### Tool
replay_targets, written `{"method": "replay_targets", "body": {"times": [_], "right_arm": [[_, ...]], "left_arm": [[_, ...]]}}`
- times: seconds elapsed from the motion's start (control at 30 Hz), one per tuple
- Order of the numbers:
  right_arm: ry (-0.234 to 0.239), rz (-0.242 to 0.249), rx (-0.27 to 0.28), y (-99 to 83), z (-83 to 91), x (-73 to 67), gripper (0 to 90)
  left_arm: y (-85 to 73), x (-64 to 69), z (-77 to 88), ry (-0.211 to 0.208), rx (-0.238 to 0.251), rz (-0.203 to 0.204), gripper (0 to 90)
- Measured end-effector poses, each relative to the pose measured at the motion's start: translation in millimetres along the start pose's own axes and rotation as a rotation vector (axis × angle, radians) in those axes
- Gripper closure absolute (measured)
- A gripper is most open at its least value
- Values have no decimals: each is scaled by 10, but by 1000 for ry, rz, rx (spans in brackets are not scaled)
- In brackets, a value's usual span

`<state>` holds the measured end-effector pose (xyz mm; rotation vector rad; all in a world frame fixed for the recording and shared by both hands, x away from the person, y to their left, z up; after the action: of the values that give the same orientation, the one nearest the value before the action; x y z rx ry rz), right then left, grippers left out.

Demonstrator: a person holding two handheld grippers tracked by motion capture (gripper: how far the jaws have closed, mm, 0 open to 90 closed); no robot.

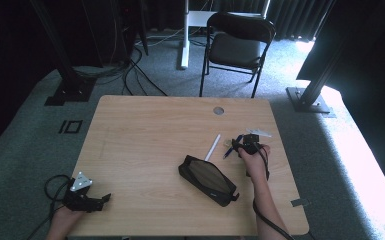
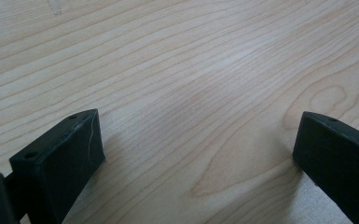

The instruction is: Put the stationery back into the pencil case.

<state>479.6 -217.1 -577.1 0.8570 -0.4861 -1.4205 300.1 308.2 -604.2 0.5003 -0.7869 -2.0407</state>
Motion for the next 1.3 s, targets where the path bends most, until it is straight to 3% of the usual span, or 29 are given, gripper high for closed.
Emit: {"method": "replay_targets", "body": {"times": [0.13, 0.47, 0.7, 1.1, 1.3], "right_arm": [[-41, -4, -32, -34, -72, 24, 487], [-51, -20, -76, -91, -138, 27, 534], [-83, -5, -96, -125, -89, 66, 624], [-53, -26, -126, -146, -30, 112, 727], [-62, 4, -161, -145, -14, 121, 775]], "left_arm": [[0, 0, 0, 0, 0, 0, 20], [0, 0, 0, 0, 0, 0, 20], [0, 0, 0, 0, 0, 1, 20], [0, 0, 0, 0, 0, 0, 20], [0, 1, 0, 0, 0, 0, 20]]}}
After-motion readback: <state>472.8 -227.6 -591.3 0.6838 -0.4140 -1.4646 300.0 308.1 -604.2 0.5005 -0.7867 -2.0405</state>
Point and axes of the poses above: each handheld gripper's, and its own axes: z roughly backward along the jaws, y roughly out of its top, x roughly to its right, the point moved 7 cm from there along -z, roughly forward along the jaws, and after that the axes turned 3 degrees about -z, right-handed, at the moved point
